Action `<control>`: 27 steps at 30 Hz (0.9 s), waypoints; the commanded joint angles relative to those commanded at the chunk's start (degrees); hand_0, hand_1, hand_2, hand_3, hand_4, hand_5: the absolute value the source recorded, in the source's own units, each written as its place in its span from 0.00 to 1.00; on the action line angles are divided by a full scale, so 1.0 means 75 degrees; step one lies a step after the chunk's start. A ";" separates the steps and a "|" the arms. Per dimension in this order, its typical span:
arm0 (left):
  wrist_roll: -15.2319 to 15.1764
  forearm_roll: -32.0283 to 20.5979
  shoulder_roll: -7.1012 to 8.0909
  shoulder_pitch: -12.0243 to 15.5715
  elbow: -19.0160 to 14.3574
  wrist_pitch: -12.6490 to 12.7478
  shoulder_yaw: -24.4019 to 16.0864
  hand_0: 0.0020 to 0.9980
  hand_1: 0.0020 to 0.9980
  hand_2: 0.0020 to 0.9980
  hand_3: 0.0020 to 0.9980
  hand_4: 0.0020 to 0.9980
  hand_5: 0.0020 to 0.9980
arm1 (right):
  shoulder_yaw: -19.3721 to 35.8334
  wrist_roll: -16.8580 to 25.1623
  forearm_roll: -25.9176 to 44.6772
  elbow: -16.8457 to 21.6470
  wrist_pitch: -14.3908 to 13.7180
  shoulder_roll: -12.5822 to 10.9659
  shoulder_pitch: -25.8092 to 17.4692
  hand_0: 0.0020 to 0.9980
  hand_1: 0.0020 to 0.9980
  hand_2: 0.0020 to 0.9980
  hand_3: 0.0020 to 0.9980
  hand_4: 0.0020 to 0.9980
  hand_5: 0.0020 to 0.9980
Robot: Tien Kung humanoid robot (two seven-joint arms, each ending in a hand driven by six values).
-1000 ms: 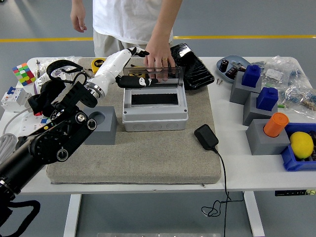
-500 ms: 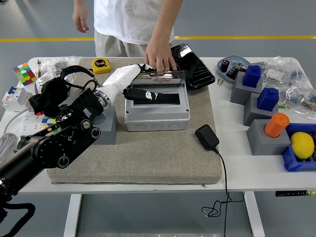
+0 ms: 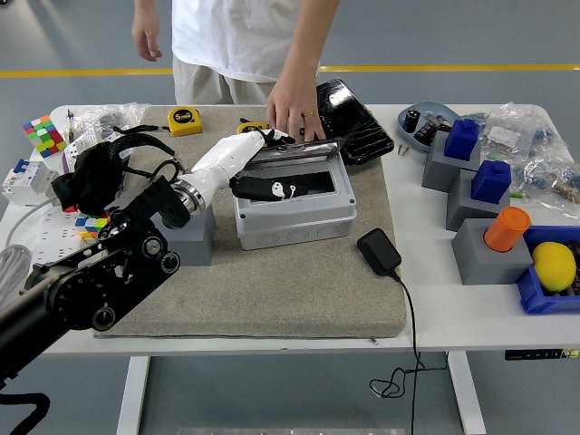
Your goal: Fetch the battery,place it into the box,close the lid of the box
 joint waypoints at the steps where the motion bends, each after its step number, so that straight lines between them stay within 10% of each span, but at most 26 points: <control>1: 0.0017 -0.0021 0.0029 0.0025 -0.0047 -0.0008 0.0027 0.84 0.83 0.78 0.79 1.00 0.63 | 0.0004 0.0000 -0.0003 0.0000 -0.0002 0.0001 0.0001 0.61 0.66 0.69 0.59 0.99 0.55; 27: 0.0319 -0.0650 0.0428 0.0573 -0.0922 -0.0254 0.0532 0.80 0.81 0.77 0.78 1.00 0.62 | 0.0049 -0.0011 -0.0027 0.0000 -0.0006 0.0014 -0.0016 0.61 0.66 0.69 0.59 0.99 0.55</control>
